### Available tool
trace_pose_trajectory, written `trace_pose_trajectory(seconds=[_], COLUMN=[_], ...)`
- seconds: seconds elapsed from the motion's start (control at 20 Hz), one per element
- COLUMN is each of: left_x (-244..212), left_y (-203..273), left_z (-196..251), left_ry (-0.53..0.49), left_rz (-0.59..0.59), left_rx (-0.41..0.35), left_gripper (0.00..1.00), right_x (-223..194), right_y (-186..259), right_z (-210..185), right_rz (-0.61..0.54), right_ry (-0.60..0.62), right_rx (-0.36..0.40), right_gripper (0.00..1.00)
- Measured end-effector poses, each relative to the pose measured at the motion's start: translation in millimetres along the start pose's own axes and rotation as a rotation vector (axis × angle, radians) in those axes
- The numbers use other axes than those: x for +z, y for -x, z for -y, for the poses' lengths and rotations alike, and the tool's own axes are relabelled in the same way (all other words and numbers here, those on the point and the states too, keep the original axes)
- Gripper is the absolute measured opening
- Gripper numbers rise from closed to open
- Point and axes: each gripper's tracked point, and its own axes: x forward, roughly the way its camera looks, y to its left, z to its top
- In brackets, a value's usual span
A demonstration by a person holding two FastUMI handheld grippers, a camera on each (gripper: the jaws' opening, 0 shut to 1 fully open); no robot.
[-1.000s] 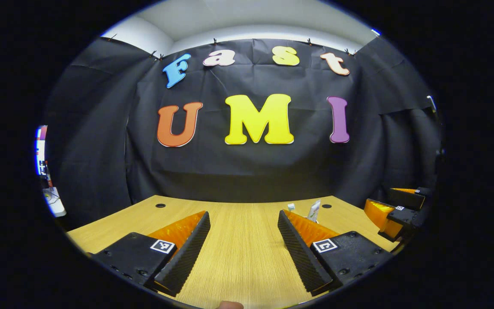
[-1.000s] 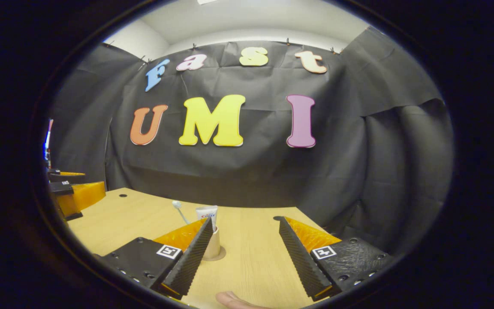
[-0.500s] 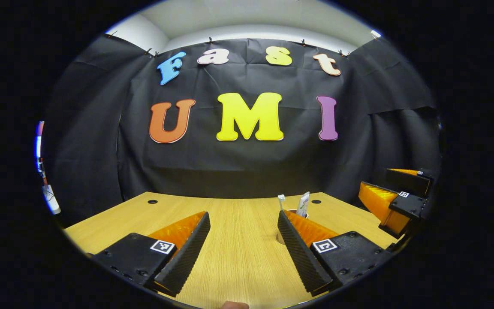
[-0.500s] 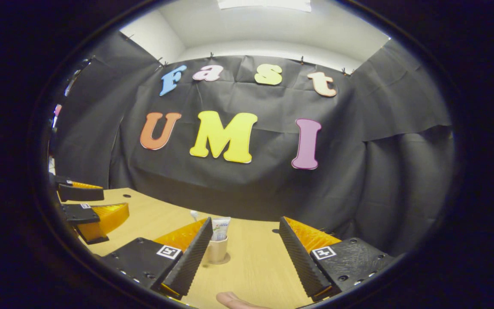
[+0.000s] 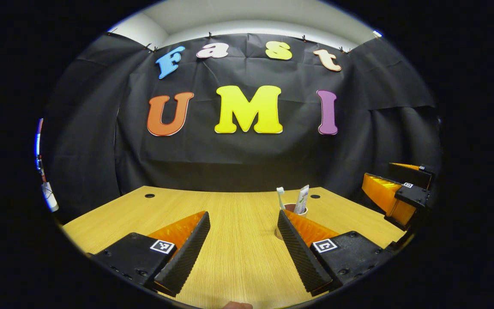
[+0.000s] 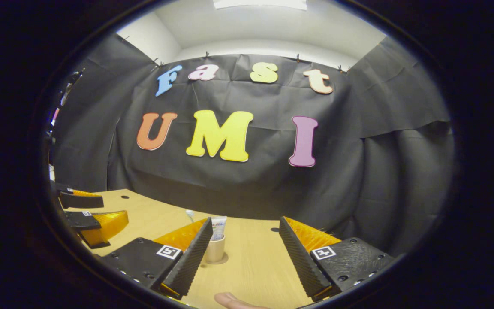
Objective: Put the toothbrush and toothpaste on the desktop into the cup, then pick up the cup and place it on the coaster on the desktop.
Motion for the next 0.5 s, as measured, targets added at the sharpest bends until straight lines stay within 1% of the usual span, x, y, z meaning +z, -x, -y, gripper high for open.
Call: trace_pose_trajectory(seconds=[0.05, 0.15, 0.35, 0.5], left_x=[-1.1, -2.8, -5.9, -8.5], left_y=[-2.0, -1.0, -3.4, -4.0], left_z=[1.0, 1.5, 0.4, -1.8], left_ry=[-0.003, -0.014, -0.021, -0.017], left_rz=[-0.001, -0.001, -0.003, -0.011], left_rx=[-0.004, -0.012, -0.012, 0.001], left_gripper=[1.0, 1.0, 1.0, 1.0], right_x=[-0.8, -1.5, -6.7, -10.3], right_y=[0.2, 0.3, -1.6, -3.4], right_z=[-0.3, -2.4, -7.8, -8.6], right_rz=[0.002, 0.005, -0.003, -0.011], right_ry=[0.006, 0.016, 0.027, 0.036], right_rx=[0.0, 0.001, 0.01, 0.012], right_gripper=[0.96, 0.94, 0.95, 0.96])
